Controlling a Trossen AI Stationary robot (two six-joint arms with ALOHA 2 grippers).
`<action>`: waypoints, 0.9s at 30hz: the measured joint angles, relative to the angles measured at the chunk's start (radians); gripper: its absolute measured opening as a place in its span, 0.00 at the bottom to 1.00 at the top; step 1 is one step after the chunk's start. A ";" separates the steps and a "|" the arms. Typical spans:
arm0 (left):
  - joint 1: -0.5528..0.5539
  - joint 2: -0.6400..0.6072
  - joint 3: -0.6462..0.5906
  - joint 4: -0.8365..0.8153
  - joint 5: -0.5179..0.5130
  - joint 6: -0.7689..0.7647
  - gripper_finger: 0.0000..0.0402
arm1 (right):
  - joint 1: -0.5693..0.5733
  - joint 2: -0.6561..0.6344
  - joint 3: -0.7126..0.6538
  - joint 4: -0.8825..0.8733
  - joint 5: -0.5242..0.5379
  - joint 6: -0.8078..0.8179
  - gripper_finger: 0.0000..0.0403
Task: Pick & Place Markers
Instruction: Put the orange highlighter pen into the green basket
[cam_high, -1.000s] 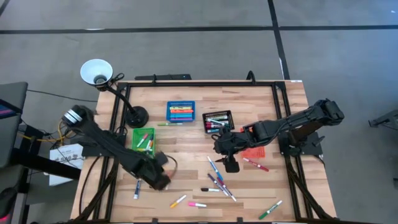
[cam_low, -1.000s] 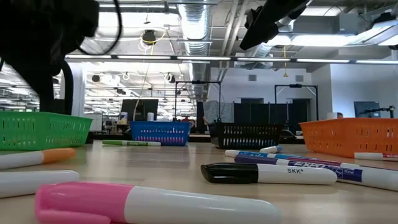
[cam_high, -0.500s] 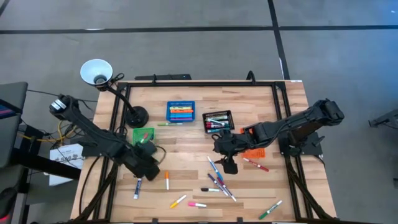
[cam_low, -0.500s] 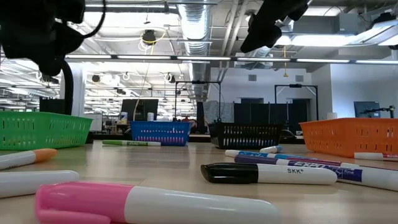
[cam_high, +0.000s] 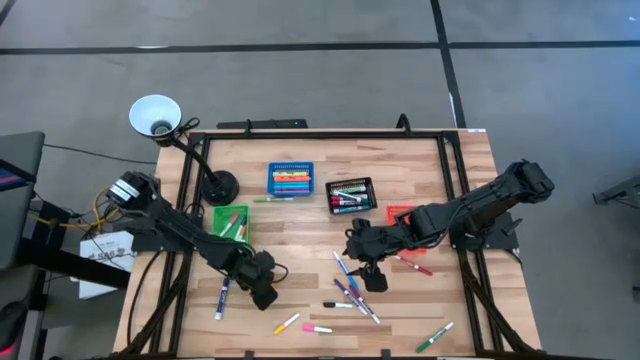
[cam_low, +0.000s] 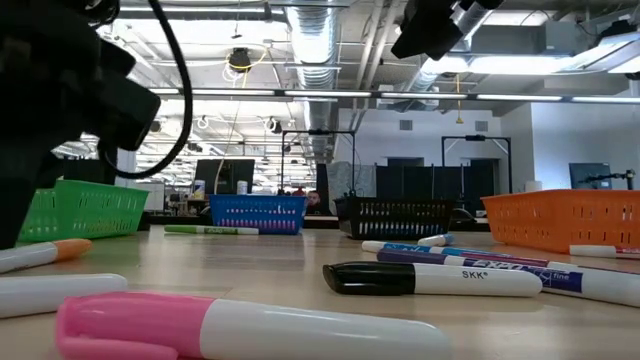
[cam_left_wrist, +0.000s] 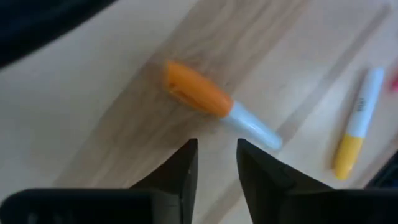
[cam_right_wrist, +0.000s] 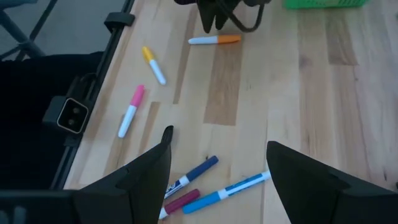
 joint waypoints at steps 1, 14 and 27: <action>0.001 0.001 0.000 0.018 -0.001 0.000 0.28 | 0.001 0.000 0.000 0.000 0.000 -0.010 0.63; 0.066 -0.054 0.000 0.023 -0.087 -0.080 0.34 | -0.013 0.000 0.000 -0.003 -0.002 -0.027 0.63; 0.063 -0.017 0.000 0.006 -0.054 -0.109 0.34 | -0.018 0.000 0.000 -0.004 -0.004 -0.027 0.63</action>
